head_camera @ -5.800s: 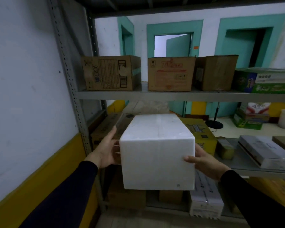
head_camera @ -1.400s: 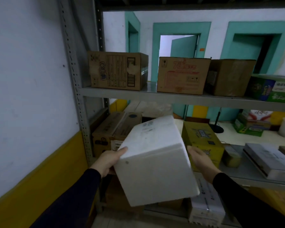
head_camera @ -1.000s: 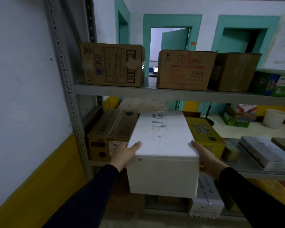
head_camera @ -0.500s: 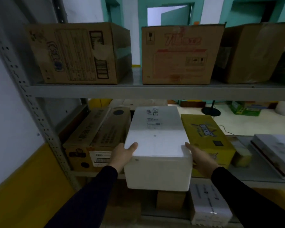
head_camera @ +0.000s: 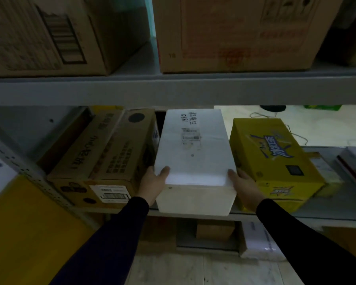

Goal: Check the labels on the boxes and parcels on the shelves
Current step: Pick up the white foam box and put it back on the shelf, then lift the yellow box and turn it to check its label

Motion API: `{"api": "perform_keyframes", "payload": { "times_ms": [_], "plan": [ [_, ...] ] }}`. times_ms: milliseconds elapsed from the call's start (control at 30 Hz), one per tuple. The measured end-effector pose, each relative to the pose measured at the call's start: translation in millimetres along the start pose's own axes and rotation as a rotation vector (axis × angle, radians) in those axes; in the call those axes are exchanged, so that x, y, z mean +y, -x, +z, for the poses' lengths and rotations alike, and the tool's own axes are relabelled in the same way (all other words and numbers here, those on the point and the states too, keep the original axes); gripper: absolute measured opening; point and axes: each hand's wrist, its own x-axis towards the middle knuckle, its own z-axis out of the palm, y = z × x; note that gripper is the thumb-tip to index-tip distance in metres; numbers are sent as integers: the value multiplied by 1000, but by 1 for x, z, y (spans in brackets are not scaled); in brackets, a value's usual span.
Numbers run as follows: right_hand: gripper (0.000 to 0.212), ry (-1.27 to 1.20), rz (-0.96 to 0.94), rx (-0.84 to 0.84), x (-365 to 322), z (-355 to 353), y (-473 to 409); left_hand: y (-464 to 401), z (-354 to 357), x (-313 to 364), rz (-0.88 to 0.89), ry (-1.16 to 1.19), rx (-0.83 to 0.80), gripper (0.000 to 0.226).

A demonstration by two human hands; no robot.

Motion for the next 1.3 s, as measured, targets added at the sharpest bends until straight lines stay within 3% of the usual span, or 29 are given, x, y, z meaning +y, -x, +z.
{"api": "perform_keyframes", "payload": {
  "times_ms": [100,767,1000,1133,1300],
  "plan": [
    [44,33,10,35,10,6,-9,-13,2,-9,1,-8,-20,45],
    [53,204,21,71,27,20,-33,-39,2,-31,16,-70,-7,55],
    [54,275,-37,131,3,13,-13,-28,-4,5,129,-222,-2,45],
    [47,295,-88,206,-25,-2,17,-13,6,41,199,-294,-32,62],
    [52,305,-103,322,-41,-46,56,8,47,70,298,-343,-127,59]
  ]
}}
